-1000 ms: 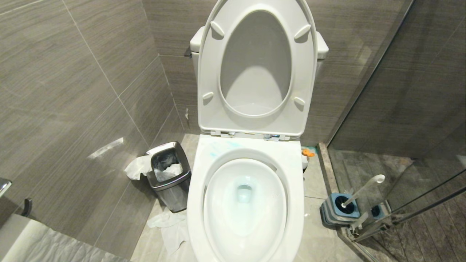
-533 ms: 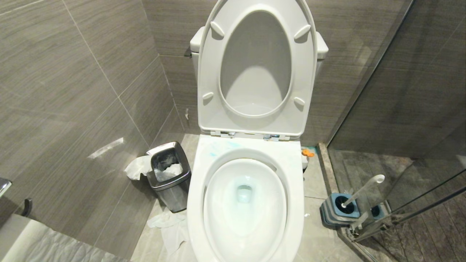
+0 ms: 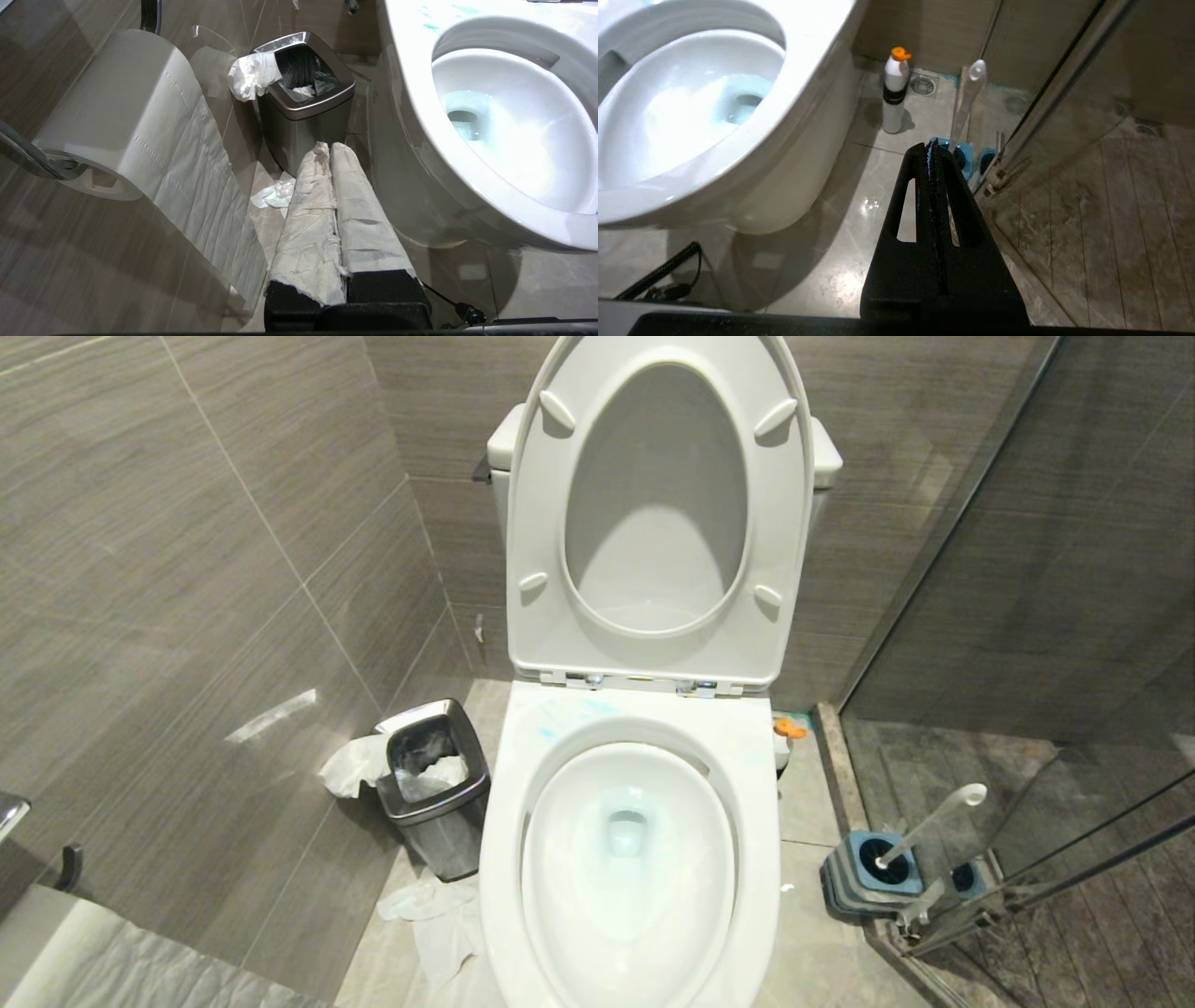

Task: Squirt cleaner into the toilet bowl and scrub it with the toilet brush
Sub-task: Flush the toilet

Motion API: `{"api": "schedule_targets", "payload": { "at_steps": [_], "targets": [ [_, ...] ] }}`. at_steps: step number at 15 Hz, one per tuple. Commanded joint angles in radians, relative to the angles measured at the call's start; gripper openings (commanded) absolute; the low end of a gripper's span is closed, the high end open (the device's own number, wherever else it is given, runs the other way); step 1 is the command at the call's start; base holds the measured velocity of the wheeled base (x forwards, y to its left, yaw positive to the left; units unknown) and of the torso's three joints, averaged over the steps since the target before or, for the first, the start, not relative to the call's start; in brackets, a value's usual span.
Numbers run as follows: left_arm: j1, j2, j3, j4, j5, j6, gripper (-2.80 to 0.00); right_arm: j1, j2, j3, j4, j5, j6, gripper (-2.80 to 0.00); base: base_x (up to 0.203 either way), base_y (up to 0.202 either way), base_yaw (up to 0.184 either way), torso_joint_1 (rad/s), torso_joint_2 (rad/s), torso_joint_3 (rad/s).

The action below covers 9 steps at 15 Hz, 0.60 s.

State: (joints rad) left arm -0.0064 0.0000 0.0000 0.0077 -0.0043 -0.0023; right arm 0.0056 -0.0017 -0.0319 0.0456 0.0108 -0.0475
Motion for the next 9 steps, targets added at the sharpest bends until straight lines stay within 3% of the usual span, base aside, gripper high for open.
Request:
{"api": "schedule_targets", "payload": {
  "at_steps": [1, 9],
  "targets": [
    [0.000, 0.000, 0.001, 0.000, 0.000, -0.001, -2.80, 0.000, 0.002, 0.024, -0.033, -0.008, 0.002, -2.80, 0.000, 0.000, 0.000, 0.000, 0.00, 0.000],
    [0.000, 0.000, 0.000, 0.000, 0.000, 0.004, -2.80, 0.000, 0.002, 0.023, -0.029, -0.006, 0.006, -2.80, 0.000, 0.000, 0.000, 0.000, 0.00, 0.000]
  ]
}}
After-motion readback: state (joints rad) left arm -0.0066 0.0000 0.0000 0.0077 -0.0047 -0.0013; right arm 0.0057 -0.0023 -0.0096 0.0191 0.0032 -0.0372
